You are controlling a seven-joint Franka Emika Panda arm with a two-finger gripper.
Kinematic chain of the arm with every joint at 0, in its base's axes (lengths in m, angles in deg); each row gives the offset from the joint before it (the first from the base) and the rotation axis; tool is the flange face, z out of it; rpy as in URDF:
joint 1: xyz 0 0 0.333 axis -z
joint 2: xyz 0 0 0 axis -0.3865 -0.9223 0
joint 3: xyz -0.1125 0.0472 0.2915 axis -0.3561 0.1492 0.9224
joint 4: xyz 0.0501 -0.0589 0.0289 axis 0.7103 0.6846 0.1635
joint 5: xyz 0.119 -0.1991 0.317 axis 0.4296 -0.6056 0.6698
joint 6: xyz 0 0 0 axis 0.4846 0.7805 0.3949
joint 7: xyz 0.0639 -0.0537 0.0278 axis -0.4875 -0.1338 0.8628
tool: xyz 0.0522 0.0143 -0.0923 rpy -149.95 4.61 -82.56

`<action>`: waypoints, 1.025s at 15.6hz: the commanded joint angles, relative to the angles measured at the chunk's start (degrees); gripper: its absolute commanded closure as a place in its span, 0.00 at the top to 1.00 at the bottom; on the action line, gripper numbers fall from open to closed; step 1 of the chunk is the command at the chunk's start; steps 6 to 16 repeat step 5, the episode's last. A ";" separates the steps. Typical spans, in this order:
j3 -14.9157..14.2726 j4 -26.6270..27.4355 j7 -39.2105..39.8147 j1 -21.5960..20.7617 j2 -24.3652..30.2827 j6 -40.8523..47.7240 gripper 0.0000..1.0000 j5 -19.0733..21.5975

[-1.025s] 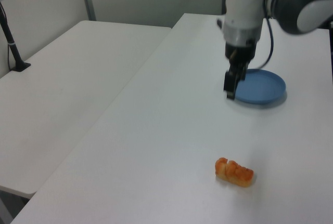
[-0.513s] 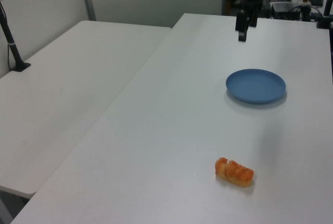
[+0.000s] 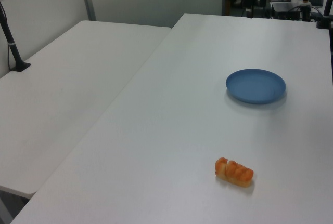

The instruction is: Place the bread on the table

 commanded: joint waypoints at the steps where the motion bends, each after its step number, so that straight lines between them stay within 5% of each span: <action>1: -2.37 1.57 0.68 0.58 -0.81 -3.63 1.00 2.04; 16: -3.87 1.83 0.68 0.76 -1.69 -4.52 1.00 2.31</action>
